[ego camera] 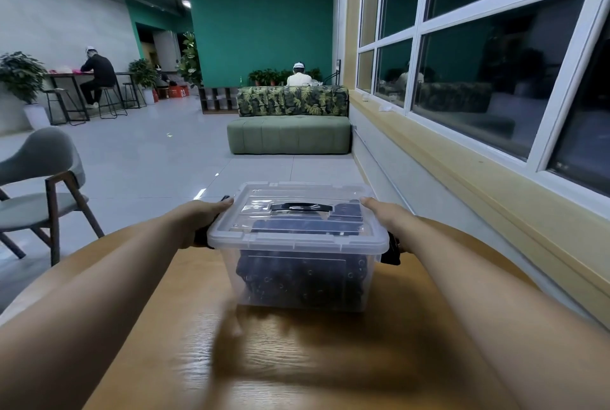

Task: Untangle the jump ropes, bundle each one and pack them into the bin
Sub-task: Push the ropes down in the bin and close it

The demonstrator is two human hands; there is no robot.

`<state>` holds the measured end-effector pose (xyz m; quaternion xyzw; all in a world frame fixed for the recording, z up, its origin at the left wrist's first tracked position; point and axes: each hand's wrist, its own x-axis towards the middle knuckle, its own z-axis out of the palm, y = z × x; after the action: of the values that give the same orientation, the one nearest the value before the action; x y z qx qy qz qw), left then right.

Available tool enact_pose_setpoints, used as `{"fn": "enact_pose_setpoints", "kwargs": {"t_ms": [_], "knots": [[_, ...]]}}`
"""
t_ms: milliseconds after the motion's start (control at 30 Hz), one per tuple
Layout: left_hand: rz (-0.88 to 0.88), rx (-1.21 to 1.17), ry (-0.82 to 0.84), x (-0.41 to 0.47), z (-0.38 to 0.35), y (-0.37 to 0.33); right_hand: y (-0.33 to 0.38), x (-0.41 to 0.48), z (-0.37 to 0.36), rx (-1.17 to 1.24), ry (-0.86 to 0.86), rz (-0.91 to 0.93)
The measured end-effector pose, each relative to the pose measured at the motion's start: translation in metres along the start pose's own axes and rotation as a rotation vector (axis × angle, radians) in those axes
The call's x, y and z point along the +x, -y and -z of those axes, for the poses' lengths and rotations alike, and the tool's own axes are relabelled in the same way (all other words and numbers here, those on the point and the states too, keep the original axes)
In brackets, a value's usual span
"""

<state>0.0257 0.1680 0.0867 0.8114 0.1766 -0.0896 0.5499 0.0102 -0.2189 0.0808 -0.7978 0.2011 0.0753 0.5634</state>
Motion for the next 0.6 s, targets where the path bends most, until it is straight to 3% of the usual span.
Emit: {"fn": "enact_pose_setpoints", "kwargs": {"t_ms": [167,367,600], "knots": [[-0.075,0.106,-0.132,-0.002,-0.011,-0.007,0.0,-0.011,0.0,-0.041,-0.078,0.052],[-0.086,0.11,-0.079,-0.009,-0.015,-0.002,0.0,-0.01,0.0,-0.088,-0.215,0.08],[-0.166,0.233,-0.18,-0.015,-0.034,-0.009,0.003,-0.014,0.006,-0.114,-0.169,0.075]]}}
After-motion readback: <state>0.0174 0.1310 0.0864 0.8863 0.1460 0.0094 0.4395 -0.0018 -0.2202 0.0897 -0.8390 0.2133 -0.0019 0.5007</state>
